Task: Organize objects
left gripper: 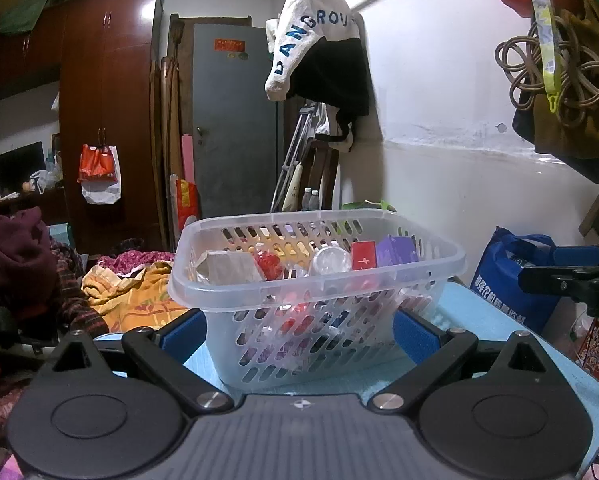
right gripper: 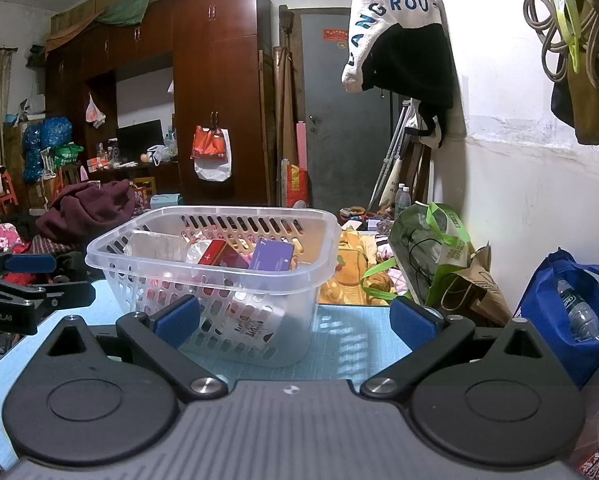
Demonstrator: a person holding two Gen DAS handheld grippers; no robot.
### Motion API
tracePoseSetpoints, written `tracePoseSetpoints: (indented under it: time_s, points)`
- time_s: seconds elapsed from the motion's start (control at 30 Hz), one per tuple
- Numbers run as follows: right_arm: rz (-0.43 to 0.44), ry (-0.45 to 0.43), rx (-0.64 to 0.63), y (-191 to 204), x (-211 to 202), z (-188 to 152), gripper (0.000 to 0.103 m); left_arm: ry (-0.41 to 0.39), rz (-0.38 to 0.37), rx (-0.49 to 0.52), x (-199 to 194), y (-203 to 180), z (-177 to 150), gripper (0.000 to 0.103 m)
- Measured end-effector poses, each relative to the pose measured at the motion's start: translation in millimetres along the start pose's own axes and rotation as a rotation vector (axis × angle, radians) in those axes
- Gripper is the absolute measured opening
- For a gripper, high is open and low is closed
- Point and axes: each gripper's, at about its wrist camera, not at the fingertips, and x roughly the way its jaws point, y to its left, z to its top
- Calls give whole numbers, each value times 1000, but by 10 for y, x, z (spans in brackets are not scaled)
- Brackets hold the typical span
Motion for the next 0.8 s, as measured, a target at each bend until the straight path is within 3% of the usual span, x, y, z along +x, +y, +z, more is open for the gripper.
tracePoseSetpoints:
  time_s: [0.8]
  points:
    - [2, 6, -18, 7, -1, 5, 103, -9, -20, -26, -6, 32, 16, 101]
